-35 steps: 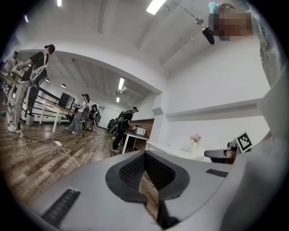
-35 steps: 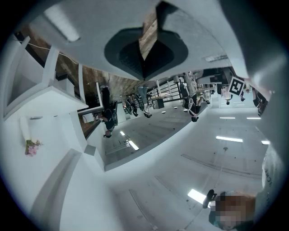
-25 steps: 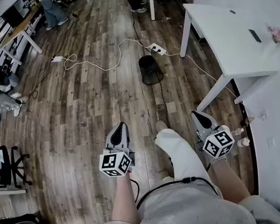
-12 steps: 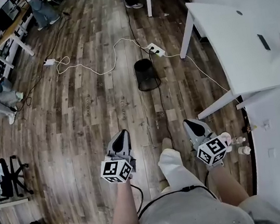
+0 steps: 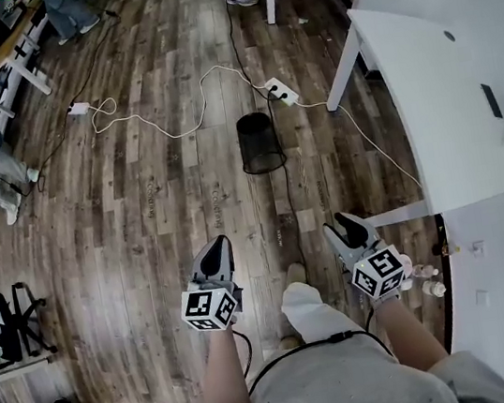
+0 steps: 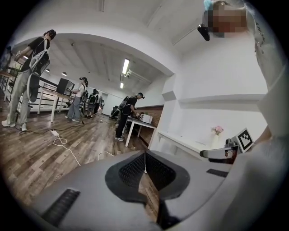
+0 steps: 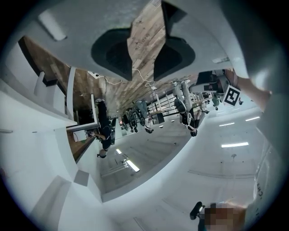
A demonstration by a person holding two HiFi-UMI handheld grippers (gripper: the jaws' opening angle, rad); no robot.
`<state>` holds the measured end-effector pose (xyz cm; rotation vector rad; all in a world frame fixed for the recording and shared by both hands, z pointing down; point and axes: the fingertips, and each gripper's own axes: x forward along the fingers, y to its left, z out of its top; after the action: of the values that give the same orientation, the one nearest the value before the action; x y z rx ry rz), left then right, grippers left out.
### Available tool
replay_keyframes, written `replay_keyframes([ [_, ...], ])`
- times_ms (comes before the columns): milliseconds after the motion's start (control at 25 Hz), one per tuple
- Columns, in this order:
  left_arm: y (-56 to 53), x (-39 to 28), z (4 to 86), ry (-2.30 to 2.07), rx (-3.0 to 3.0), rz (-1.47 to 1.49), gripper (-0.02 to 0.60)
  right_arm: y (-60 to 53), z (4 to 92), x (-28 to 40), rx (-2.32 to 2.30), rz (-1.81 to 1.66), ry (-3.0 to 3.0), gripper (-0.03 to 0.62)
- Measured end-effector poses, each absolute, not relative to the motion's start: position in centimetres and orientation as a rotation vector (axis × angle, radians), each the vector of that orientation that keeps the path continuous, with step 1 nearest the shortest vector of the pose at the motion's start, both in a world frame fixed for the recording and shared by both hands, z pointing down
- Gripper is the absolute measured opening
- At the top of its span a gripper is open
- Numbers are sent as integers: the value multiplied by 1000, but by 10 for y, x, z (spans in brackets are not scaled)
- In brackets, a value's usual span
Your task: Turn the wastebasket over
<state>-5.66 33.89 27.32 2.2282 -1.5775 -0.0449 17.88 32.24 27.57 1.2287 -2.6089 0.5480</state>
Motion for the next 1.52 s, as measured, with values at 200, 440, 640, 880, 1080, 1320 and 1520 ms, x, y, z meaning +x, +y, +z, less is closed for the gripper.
replay_keyframes([
  [200, 297, -61, 291, -1592, 2167, -42, 47, 279, 304, 185, 1215, 616, -2583, 149],
  [440, 264, -67, 318, -1607, 2118, -1, 103, 241, 343, 183, 1177, 682, -2539, 167],
  [640, 240, -68, 344, -1582, 2085, 21, 118, 215, 367, 178, 1191, 724, -2511, 193],
  [880, 200, -68, 396, -1496, 2031, 28, 118, 179, 397, 172, 1229, 765, -2449, 210],
  [1080, 146, -62, 430, -1379, 2031, 97, 120, 133, 421, 169, 1269, 821, -2374, 212],
  [1320, 80, -67, 458, -1271, 2050, 149, 137, 85, 451, 159, 1310, 869, -2301, 212],
  [1520, 27, -65, 469, -1180, 2106, 159, 155, 52, 469, 150, 1361, 899, -2245, 222],
])
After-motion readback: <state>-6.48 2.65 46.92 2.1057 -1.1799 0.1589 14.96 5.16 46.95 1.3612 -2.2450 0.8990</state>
